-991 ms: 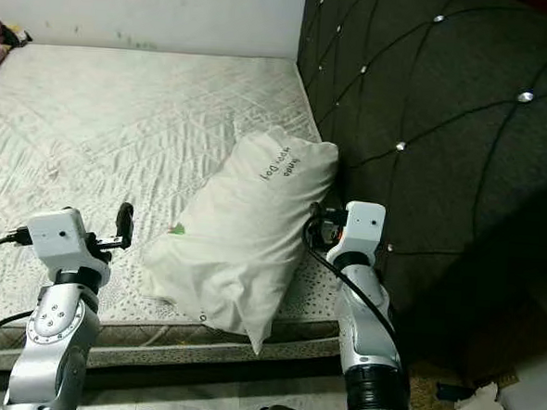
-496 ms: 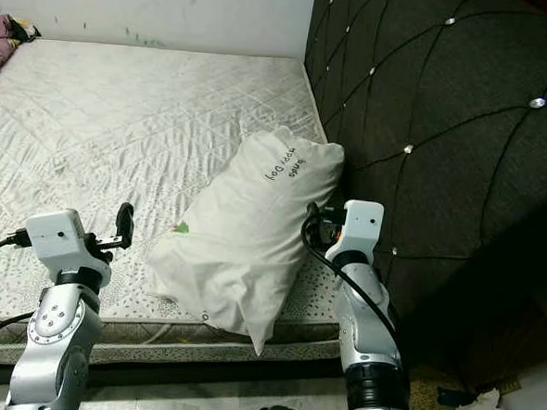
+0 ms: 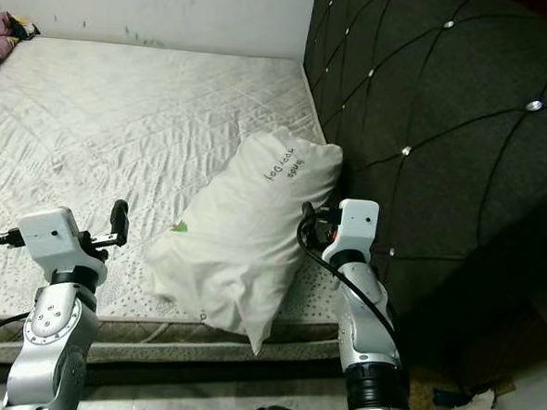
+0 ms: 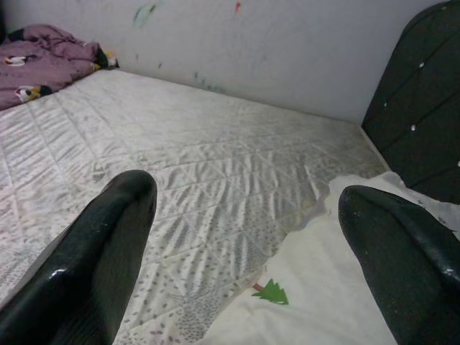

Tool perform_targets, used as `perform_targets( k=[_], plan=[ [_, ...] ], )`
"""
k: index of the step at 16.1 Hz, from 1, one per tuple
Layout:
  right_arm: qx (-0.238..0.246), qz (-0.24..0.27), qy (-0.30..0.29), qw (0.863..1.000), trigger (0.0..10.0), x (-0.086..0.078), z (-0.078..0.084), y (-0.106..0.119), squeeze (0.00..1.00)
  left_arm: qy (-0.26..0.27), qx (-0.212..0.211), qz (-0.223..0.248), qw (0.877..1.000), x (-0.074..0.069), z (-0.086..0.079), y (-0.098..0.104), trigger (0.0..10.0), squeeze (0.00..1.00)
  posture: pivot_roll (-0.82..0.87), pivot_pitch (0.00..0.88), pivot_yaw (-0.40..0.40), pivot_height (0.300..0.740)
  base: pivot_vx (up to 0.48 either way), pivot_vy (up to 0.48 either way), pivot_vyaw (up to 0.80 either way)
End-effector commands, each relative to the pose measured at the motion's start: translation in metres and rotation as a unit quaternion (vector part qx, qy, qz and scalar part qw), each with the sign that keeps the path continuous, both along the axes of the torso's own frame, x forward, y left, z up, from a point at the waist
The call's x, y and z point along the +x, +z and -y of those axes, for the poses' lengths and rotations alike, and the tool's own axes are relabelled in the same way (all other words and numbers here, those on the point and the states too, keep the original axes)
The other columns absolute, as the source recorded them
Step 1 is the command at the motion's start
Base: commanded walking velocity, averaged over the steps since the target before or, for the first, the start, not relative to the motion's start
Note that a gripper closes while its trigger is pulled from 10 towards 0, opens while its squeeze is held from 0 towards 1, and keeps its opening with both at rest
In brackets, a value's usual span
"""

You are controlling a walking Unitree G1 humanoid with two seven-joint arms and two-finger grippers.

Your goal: Clean up the room

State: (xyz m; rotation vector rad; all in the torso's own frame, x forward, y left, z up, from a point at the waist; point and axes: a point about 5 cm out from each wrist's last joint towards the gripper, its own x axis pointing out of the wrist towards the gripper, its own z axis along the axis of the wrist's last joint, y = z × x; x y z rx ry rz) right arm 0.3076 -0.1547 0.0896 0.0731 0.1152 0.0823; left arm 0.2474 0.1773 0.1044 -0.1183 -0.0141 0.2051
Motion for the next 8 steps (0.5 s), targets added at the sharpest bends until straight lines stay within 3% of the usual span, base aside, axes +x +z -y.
perform_targets(
  k=[1,5,8],
  plan=[
    [-0.008,0.016,0.008,1.000,10.0,0.0022,-0.0005,0.0085,0.00,-0.009,-0.001,0.009,1.000,0.0000,0.0029,0.0038,10.0,0.00,0.04,0.008,-0.068,0.740,0.319,0.000,0.00],
    [-0.009,0.016,0.012,1.000,10.0,0.0027,-0.0013,0.0078,0.00,-0.011,0.003,0.006,1.000,0.0011,0.0034,0.0031,10.0,0.00,0.05,0.000,-0.071,0.740,0.302,0.000,0.00],
    [-0.008,0.015,0.012,1.000,10.0,0.0032,-0.0015,0.0075,0.00,-0.009,0.002,0.000,1.000,0.0020,0.0035,0.0017,10.0,0.00,0.05,0.000,-0.071,0.740,0.000,0.000,0.00]
  ],
)
